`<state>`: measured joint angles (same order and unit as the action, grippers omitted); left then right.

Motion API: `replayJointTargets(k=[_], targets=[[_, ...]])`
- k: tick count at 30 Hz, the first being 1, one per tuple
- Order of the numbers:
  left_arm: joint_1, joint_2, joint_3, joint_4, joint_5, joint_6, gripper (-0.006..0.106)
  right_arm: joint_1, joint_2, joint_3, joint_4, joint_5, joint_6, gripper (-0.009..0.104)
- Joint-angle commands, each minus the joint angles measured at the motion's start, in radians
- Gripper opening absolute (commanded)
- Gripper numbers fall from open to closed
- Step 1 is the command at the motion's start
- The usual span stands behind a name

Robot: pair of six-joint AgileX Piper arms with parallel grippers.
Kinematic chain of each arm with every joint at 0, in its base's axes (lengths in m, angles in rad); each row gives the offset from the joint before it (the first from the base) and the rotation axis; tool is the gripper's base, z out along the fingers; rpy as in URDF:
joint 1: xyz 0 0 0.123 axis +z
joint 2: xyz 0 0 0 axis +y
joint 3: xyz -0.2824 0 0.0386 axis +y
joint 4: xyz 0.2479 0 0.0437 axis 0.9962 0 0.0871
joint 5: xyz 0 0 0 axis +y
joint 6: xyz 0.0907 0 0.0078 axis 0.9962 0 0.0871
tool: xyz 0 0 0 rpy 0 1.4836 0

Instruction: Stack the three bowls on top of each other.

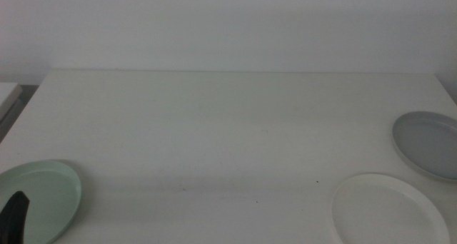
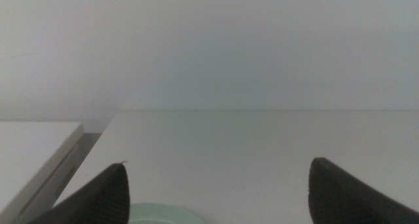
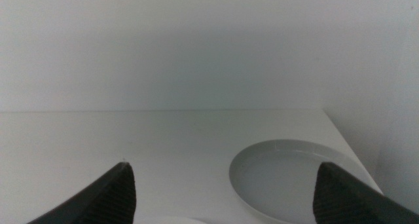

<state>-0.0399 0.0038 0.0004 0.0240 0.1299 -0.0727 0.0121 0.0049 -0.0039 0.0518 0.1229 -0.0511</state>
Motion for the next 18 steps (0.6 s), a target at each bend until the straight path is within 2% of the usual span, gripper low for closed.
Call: replayJointTargets(k=[1,10,12,18], targets=[[0.000,-0.004,0.000,0.003,-0.015,-0.004,0.094,-0.003,-0.005,-0.012,0.003,0.023,0.020,0.092],[0.000,-0.004,0.000,0.003,-0.015,-0.004,0.094,-0.003,0.112,-0.196,0.003,0.067,0.112,0.092],[0.000,-0.004,0.000,0.003,-0.015,-0.004,0.094,-0.003,0.176,-0.291,0.003,0.174,0.131,0.092],[0.000,-0.004,0.000,0.003,-0.015,-0.004,0.094,-0.003,0.395,-0.592,0.008,0.630,0.133,0.092]])
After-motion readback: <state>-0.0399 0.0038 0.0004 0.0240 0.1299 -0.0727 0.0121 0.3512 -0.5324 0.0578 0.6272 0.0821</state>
